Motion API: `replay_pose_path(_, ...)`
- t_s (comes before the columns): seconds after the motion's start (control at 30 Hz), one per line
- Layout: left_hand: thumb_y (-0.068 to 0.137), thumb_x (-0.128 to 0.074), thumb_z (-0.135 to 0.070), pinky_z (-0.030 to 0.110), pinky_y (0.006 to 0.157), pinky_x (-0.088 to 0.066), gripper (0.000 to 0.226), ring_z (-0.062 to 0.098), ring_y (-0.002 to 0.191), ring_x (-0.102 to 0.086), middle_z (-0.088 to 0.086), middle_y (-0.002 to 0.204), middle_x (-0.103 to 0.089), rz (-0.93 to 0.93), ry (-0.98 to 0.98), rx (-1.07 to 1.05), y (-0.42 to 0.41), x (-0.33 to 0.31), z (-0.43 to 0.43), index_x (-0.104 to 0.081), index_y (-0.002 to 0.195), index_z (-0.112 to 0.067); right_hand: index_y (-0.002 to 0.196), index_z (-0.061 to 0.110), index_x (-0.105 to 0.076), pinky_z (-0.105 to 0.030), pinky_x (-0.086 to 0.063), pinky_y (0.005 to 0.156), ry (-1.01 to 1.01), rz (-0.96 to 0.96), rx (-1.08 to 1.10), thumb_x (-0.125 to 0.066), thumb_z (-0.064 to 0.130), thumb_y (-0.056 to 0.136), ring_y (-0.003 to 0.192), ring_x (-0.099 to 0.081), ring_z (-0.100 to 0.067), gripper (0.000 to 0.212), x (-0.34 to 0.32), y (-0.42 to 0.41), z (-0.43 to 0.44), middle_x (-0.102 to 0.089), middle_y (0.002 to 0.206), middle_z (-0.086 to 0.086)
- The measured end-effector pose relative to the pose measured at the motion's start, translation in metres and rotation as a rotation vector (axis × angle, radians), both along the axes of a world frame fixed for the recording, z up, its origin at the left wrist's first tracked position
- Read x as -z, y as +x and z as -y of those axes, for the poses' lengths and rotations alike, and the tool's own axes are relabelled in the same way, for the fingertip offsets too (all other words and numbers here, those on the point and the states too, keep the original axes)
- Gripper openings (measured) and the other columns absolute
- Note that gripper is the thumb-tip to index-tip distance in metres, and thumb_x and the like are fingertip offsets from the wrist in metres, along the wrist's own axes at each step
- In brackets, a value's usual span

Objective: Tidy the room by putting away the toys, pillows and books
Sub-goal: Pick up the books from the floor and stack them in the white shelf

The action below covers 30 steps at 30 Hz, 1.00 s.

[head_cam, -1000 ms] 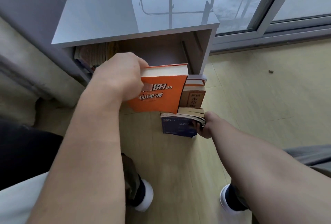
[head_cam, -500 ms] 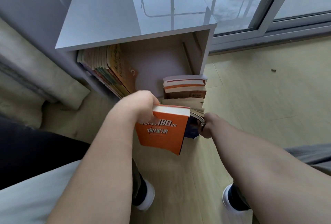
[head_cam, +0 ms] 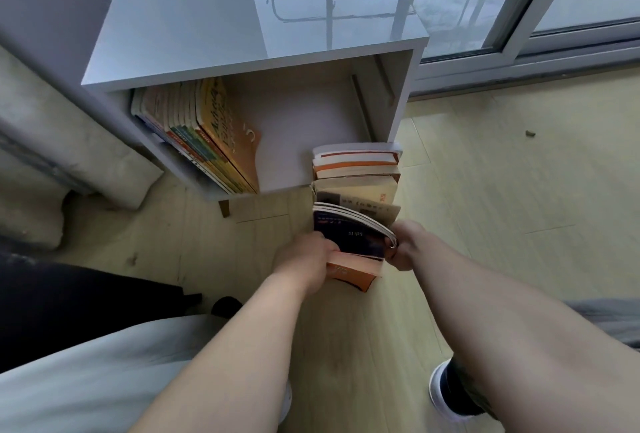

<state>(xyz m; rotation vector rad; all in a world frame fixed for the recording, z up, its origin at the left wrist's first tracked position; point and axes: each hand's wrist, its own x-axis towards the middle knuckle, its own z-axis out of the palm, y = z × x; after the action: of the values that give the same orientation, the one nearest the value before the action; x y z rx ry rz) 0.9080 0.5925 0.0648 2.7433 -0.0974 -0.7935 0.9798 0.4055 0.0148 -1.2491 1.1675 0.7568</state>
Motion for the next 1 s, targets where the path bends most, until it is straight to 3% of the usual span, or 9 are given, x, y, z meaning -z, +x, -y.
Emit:
replay_pose_path(0.17, 0.097, -0.053, -0.017, 0.038, 0.092, -0.054, 0.038, 0.023, 0.11, -0.06, -0.002, 0.122, -0.062, -0.004, 0.013, 0.013, 0.019, 0.007, 0.0, -0.065, 0.128, -0.033, 0.077, 0.012, -0.054, -0.012, -0.028, 0.029, -0.015, 0.021, -0.044, -0.029, 0.003, 0.094, 0.025, -0.036, -0.007, 0.031, 0.003, 0.004, 0.006, -0.057, 0.043, -0.002)
replay_pose_path(0.3, 0.095, -0.061, -0.025, 0.034, 0.086, -0.054, 0.03, 0.021, 0.107, -0.062, -0.005, 0.118, -0.066, -0.021, 0.04, 0.006, 0.017, 0.014, -0.001, -0.067, 0.123, -0.033, 0.085, 0.017, -0.064, -0.012, -0.028, 0.027, 0.083, 0.018, -0.085, -0.053, 0.021, 0.102, 0.026, -0.037, -0.005, 0.021, 0.005, 0.006, 0.008, -0.06, 0.051, 0.0)
replay_pose_path(0.47, 0.091, -0.064, -0.032, 0.028, 0.07, -0.048, 0.02, 0.017, 0.094, -0.064, -0.009, 0.104, -0.069, -0.006, 0.105, 0.026, 0.003, 0.029, 0.003, -0.072, 0.109, -0.035, 0.069, 0.01, -0.058, -0.014, -0.027, 0.028, 0.109, 0.031, 0.038, -0.06, 0.006, 0.094, 0.025, -0.037, -0.007, 0.025, -0.012, -0.001, 0.025, -0.055, 0.043, -0.004)
replay_pose_path(0.57, 0.092, -0.063, -0.033, 0.031, 0.077, -0.056, 0.022, 0.018, 0.094, -0.066, -0.006, 0.105, -0.069, 0.04, 0.135, 0.044, 0.005, 0.031, 0.004, -0.07, 0.112, -0.032, 0.055, 0.01, -0.046, -0.014, -0.022, 0.028, 0.084, 0.031, 0.175, -0.049, -0.004, 0.086, 0.025, -0.032, -0.008, 0.033, -0.017, -0.005, 0.053, -0.044, 0.04, -0.004)
replay_pose_path(0.63, 0.091, -0.062, -0.027, 0.035, 0.08, -0.058, 0.024, 0.019, 0.093, -0.065, -0.005, 0.106, -0.069, 0.041, 0.123, 0.038, 0.007, 0.032, 0.005, -0.068, 0.114, -0.031, 0.064, 0.012, -0.052, -0.014, -0.02, 0.028, 0.124, 0.035, 0.241, -0.042, -0.006, 0.076, 0.026, -0.03, -0.008, 0.024, -0.019, -0.007, 0.075, -0.053, 0.056, -0.004)
replay_pose_path(0.73, 0.09, -0.058, -0.023, 0.037, 0.08, -0.058, 0.022, 0.02, 0.091, -0.065, -0.004, 0.102, -0.068, 0.036, 0.08, -0.018, 0.009, 0.036, 0.01, -0.067, 0.108, -0.031, 0.098, 0.011, -0.064, -0.016, -0.021, 0.025, 0.183, 0.049, 0.22, -0.039, -0.007, 0.071, 0.026, -0.032, -0.007, 0.042, -0.023, -0.016, 0.111, -0.07, 0.098, -0.004)
replay_pose_path(0.87, 0.091, -0.056, -0.023, 0.037, 0.08, -0.059, 0.015, 0.022, 0.091, -0.066, -0.002, 0.099, -0.067, 0.052, 0.036, -0.104, 0.019, 0.038, 0.015, -0.066, 0.101, -0.028, 0.098, -0.003, -0.064, -0.015, -0.017, 0.022, 0.27, 0.039, 0.156, -0.03, -0.007, 0.078, 0.022, -0.03, -0.007, 0.039, -0.032, -0.041, 0.15, -0.073, 0.077, -0.014)
replay_pose_path(1.0, 0.092, -0.06, -0.031, 0.037, 0.08, -0.059, 0.005, 0.022, 0.089, -0.066, -0.001, 0.099, -0.067, 0.094, 0.021, -0.179, 0.038, 0.036, 0.019, -0.063, 0.092, -0.027, 0.108, 0.001, -0.063, -0.014, -0.018, 0.023, 0.188, 0.03, 0.106, -0.039, -0.007, 0.07, 0.022, -0.029, -0.007, 0.047, -0.021, -0.054, 0.17, -0.058, 0.081, -0.012)
